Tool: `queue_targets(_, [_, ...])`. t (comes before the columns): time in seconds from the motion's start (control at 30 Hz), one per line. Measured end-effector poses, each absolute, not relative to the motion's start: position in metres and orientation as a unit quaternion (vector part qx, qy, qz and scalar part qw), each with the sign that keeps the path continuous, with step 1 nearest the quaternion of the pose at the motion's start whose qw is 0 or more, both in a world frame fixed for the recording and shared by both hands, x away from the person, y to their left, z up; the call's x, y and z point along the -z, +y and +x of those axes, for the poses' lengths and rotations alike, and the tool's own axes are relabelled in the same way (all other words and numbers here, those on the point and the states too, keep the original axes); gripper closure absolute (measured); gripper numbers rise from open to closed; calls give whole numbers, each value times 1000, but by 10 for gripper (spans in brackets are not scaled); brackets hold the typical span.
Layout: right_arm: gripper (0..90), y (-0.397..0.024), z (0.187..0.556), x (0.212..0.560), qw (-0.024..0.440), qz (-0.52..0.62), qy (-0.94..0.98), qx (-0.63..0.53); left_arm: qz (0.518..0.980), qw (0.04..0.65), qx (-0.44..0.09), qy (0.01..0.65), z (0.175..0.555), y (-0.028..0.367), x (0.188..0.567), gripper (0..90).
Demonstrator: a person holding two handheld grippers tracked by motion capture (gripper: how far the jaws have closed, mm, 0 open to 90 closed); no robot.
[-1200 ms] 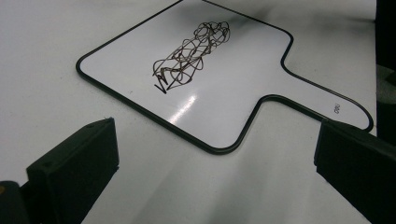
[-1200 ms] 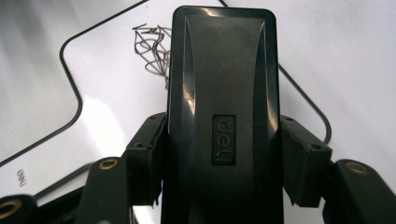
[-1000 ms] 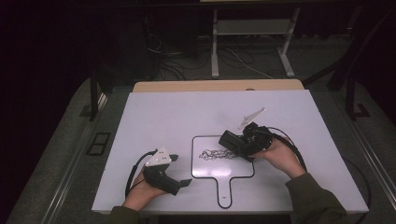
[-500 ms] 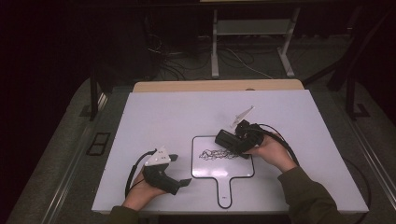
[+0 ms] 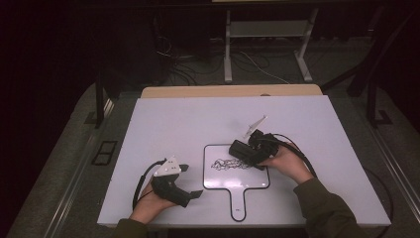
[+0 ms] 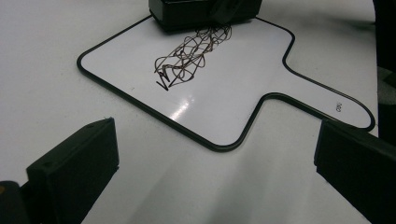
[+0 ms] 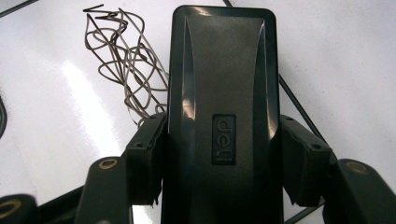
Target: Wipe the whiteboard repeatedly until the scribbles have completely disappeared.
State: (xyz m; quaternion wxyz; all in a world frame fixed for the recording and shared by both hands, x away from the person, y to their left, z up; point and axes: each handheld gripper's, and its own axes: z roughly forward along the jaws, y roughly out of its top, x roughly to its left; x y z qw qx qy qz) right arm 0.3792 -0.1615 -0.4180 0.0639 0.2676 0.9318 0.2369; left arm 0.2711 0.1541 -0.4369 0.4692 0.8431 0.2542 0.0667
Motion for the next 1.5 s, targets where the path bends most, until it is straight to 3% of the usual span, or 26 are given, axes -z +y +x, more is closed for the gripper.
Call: queue_targets(1.5, [384,-145,361,423,72,231,946,-217,846,464,-61,256,271,153,439,0])
